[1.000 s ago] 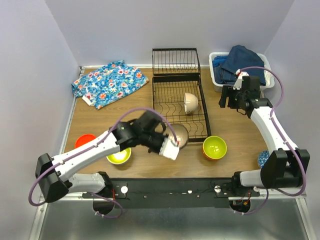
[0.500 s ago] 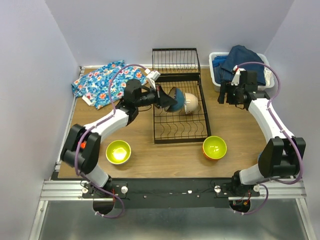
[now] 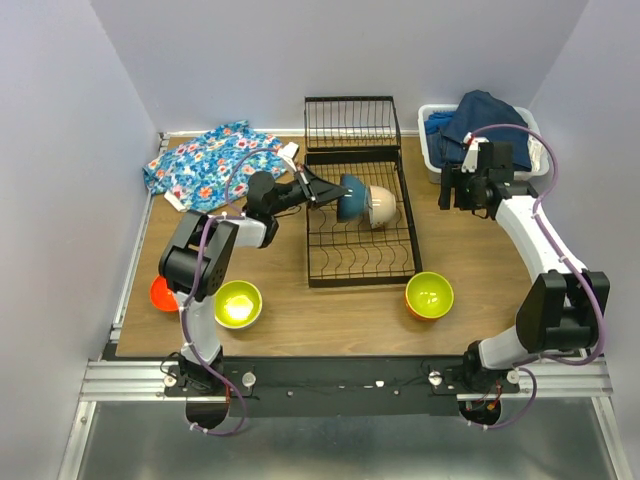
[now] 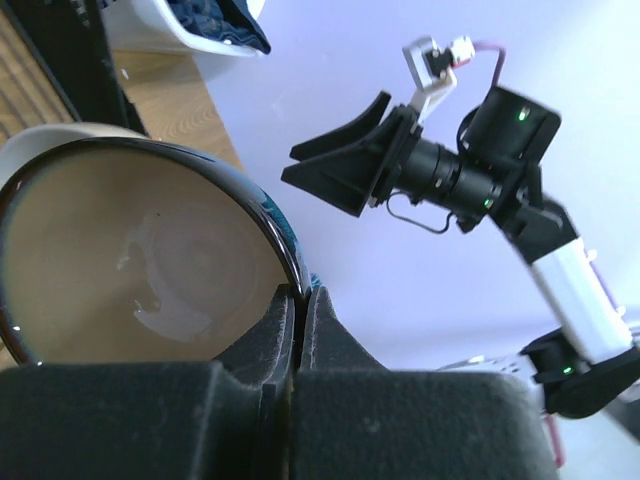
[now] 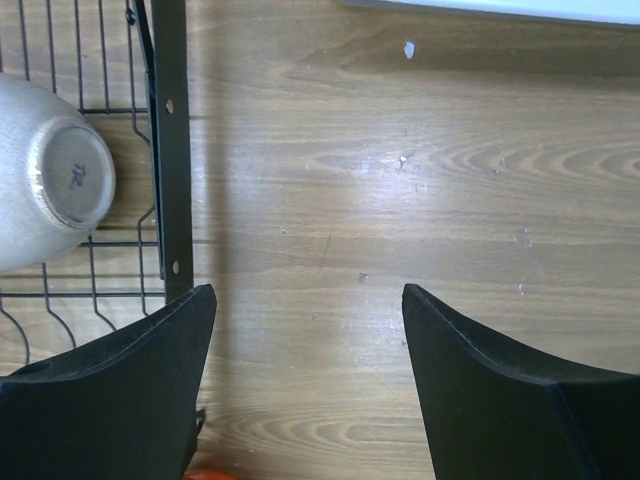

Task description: Load the bowls into the dish rack

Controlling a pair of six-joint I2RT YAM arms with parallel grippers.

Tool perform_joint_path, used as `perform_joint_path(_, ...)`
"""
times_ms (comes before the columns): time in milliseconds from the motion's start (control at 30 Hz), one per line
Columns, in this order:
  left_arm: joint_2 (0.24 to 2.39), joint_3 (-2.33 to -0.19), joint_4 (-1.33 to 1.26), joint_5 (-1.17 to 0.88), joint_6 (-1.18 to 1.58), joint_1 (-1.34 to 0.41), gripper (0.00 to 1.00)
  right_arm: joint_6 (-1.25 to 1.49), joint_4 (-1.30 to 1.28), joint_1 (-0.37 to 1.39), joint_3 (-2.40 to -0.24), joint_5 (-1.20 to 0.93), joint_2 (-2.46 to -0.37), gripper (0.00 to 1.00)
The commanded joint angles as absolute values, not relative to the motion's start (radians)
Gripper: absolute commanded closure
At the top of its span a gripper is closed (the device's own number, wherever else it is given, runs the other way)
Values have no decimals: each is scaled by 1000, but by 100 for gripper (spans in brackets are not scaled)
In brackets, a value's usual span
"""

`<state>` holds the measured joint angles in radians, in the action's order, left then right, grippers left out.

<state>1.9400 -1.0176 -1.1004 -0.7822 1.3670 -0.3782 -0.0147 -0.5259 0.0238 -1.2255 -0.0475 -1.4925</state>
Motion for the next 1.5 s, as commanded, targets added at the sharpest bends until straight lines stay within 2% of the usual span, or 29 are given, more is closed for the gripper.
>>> perform_joint_path(0,1970,-982,-1443,-723,1575,-368,100,-44,-572,17,-1253,-18,-1525,17)
perform_joint_path(133,2041,-1000,-1511,-707,1626,-368,100,-52,-571,15,-1261,-15,-1537,17)
perform_joint_path(800,2197,-1101,-1491,-640,1746,-408,100,-46,-575,15,-1243,-35,-1565,17)
perform_joint_path(1467,2390,-1224,-1672,-566,1937,-449,100,-61,-577,38,-1230,-34,-1595,17)
